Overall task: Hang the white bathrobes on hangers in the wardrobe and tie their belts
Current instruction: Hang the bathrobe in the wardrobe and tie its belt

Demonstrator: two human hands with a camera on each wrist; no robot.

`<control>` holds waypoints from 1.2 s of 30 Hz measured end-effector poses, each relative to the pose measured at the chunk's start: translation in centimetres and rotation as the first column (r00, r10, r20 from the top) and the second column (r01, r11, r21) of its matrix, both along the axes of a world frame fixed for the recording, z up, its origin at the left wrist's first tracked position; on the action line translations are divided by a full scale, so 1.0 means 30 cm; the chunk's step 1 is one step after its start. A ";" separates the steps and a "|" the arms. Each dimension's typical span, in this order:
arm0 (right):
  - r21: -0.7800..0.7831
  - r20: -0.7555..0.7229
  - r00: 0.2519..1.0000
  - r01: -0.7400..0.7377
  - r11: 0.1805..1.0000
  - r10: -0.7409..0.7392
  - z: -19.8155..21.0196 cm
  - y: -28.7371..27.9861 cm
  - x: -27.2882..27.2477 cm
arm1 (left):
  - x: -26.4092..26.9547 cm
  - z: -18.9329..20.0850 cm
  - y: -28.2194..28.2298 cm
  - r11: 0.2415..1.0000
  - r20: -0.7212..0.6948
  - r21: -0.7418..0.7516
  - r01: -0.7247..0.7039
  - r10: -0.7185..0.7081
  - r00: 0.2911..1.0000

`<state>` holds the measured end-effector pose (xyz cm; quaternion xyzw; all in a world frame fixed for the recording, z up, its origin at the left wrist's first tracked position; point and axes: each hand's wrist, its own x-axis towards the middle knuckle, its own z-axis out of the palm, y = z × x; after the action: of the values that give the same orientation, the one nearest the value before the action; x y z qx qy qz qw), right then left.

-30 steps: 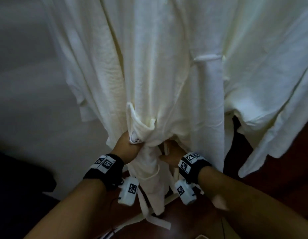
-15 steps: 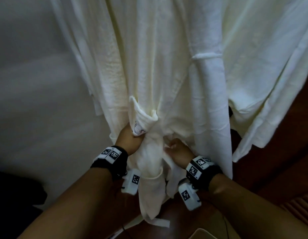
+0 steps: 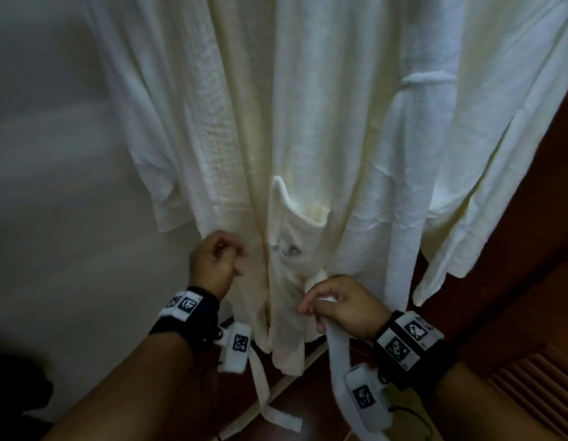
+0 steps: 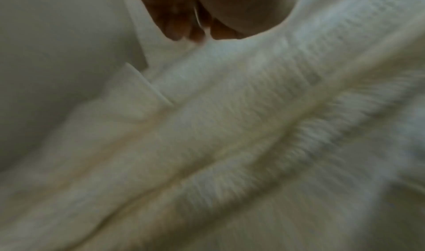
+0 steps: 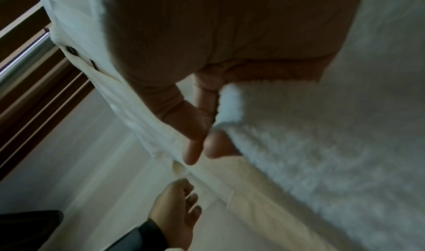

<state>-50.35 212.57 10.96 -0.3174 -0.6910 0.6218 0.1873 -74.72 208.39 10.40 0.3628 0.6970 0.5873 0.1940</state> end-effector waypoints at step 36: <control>0.473 0.415 0.893 -0.047 0.880 -0.176 -0.097 0.007 -0.161 | -0.027 -0.198 -0.188 0.799 0.337 -0.399 0.450 -0.329 0.882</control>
<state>-55.18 212.77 8.06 -0.4195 -0.8341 0.3386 0.1163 -75.53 202.75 4.47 0.3646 0.6964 0.3903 0.4794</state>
